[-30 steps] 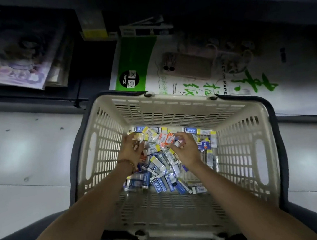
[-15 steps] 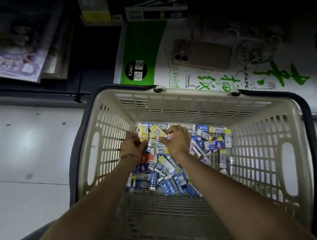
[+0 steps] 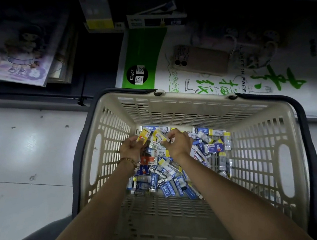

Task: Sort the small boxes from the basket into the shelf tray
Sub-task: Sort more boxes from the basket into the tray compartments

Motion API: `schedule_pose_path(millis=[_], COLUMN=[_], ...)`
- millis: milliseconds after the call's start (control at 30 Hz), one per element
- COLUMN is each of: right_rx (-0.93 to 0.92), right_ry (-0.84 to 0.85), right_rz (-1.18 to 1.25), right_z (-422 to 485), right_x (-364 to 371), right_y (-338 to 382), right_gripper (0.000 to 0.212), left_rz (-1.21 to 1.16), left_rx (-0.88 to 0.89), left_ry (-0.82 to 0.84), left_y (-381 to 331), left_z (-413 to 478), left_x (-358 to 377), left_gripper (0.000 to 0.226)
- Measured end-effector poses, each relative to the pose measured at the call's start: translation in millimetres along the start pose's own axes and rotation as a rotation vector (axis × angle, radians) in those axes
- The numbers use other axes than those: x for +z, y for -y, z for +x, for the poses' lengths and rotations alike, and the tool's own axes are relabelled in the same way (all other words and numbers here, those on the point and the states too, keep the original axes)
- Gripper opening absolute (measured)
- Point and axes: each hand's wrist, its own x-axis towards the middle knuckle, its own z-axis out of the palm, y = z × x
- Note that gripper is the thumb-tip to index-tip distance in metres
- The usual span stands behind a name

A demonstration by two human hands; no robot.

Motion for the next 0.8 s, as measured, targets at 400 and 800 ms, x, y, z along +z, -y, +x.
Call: schedule_pose_path(millis=[400, 800], right_rx=[0.043, 0.068], right_ry=[-0.079, 0.219], right_rz=[0.727, 0.874], right_z=[-18.4, -60.9], right_x=[-95.6, -120.3], right_y=[-42.1, -46.6], right_gripper=[0.026, 0.015], left_rz=[-0.211, -0.166], left_rx=[-0.015, -0.065], left_ry=[0.118, 0.345], left_y=[-5.6, 7.1], left_z=[-30.9, -64.5], left_x=[-0.9, 13.7], left_gripper=[0.004, 0.011])
